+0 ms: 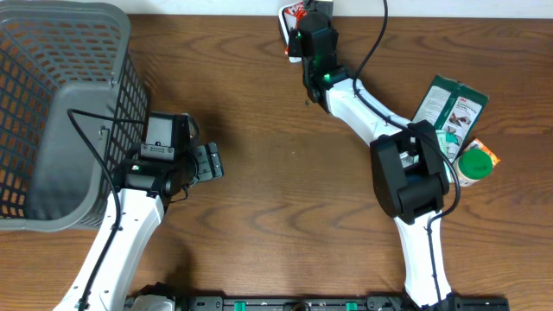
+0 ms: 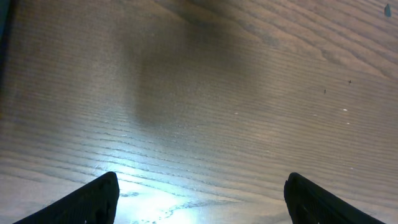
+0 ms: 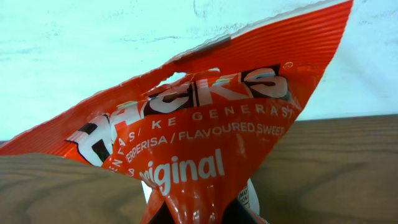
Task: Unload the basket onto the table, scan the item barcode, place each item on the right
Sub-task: 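Raise the snack pack to the scanner window with the right gripper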
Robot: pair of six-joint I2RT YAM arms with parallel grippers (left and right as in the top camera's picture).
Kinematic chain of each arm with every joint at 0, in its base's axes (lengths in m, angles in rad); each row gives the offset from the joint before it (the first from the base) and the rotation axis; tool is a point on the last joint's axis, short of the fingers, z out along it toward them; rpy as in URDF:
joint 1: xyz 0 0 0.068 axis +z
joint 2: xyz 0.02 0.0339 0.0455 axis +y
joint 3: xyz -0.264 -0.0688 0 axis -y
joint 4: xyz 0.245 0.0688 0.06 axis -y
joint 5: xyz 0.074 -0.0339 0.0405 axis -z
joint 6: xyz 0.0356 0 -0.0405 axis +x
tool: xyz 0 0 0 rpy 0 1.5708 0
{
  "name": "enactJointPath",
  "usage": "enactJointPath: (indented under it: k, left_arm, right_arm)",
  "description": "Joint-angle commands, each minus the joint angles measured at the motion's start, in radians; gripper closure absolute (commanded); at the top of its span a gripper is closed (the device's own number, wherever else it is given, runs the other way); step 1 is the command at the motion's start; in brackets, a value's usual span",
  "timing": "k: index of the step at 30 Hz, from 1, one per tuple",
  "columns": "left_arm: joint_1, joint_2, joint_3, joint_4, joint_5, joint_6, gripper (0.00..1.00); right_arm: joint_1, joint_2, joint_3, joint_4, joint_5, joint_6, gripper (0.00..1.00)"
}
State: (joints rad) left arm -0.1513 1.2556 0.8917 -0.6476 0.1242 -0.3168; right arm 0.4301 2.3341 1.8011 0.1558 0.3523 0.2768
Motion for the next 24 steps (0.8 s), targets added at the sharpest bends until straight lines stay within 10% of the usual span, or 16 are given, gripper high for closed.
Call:
enactJointPath:
  k: [1,24]
  left_arm:
    - [0.004,0.005,-0.003,-0.003,-0.013,0.005,0.15]
    - [0.004,0.005,-0.003,-0.003,-0.013,0.005,0.15]
  right_arm:
    - [0.003,0.042,0.090,0.019,0.016,-0.035,0.99]
    - [-0.035,0.214,0.297,0.050,0.036,-0.072,0.99]
